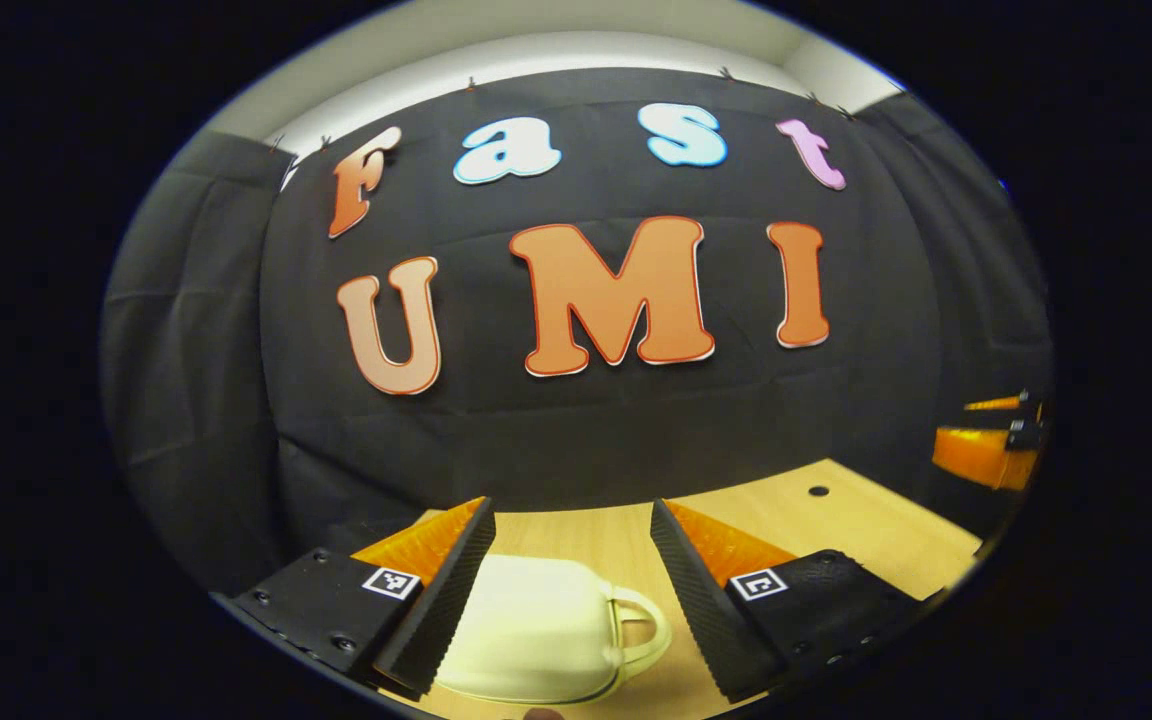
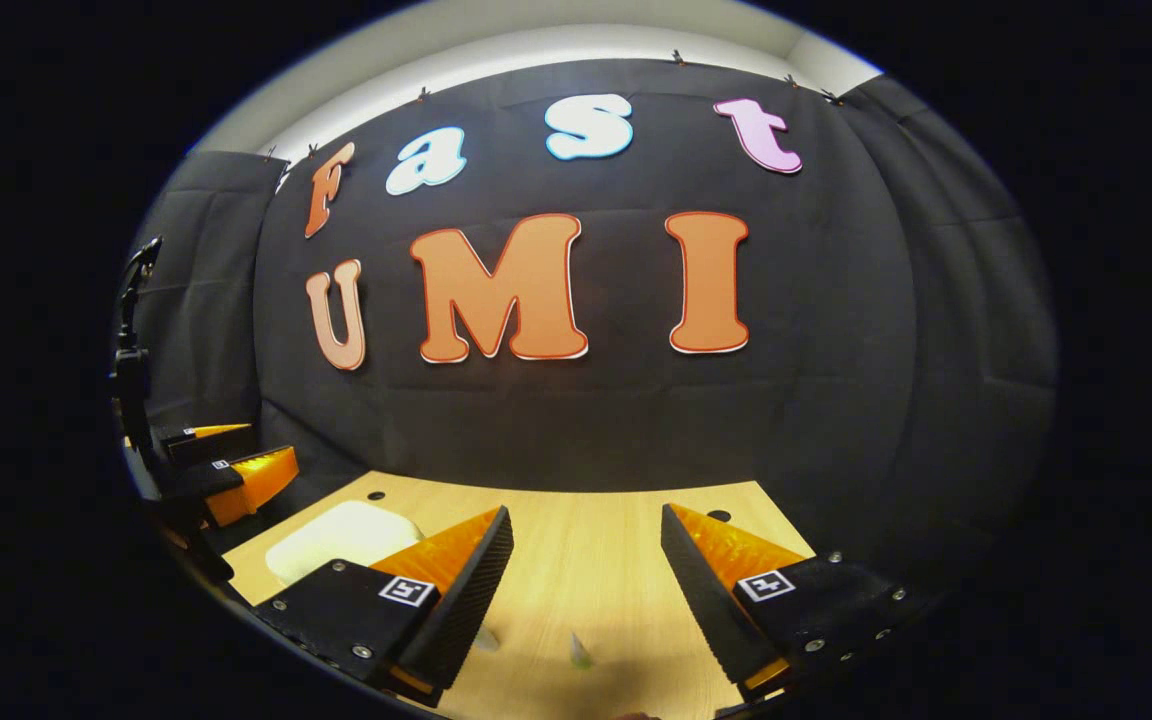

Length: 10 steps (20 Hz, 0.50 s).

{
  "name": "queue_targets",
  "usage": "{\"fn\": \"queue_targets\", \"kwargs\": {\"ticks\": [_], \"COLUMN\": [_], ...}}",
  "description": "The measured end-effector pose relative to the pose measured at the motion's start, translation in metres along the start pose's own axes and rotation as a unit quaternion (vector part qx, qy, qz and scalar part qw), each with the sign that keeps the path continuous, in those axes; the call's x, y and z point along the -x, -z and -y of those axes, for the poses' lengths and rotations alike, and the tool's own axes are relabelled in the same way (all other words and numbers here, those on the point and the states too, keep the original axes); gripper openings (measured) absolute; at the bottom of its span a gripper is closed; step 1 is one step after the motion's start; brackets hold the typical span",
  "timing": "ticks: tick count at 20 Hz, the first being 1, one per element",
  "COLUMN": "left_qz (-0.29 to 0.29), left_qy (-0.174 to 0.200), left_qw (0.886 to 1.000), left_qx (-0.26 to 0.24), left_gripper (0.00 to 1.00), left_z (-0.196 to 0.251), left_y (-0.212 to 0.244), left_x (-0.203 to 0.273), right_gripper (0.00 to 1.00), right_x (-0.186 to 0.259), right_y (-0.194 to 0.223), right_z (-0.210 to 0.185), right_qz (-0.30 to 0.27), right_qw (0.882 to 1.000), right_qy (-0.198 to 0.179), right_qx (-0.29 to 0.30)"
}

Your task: First open the suitcase, pack the skin care products into it, and then close the suitcase.

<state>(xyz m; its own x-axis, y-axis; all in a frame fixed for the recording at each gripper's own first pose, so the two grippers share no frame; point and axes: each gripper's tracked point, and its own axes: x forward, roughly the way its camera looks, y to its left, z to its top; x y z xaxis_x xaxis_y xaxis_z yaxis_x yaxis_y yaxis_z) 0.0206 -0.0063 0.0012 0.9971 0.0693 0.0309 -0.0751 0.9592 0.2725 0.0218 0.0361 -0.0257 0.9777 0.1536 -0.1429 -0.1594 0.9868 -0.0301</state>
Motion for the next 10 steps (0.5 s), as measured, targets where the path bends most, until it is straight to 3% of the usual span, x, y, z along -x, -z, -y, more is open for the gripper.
{"fn": "queue_targets", "kwargs": {"ticks": [5, 10], "left_qz": [-0.054, -0.114], "left_qy": [0.034, 0.066], "left_qw": [0.994, 0.977], "left_qx": [-0.086, -0.168], "left_gripper": [0.98, 0.98], "left_z": [0.029, 0.053], "left_y": [0.062, 0.133], "left_x": [-0.008, -0.020], "right_gripper": [0.94, 0.94], "right_x": [0.006, 0.011], "right_y": [0.014, 0.030], "right_z": [0.019, 0.041], "right_qz": [-0.021, -0.043], "right_qw": [0.999, 0.998], "right_qy": [0.024, 0.050], "right_qx": [-0.003, -0.003]}}
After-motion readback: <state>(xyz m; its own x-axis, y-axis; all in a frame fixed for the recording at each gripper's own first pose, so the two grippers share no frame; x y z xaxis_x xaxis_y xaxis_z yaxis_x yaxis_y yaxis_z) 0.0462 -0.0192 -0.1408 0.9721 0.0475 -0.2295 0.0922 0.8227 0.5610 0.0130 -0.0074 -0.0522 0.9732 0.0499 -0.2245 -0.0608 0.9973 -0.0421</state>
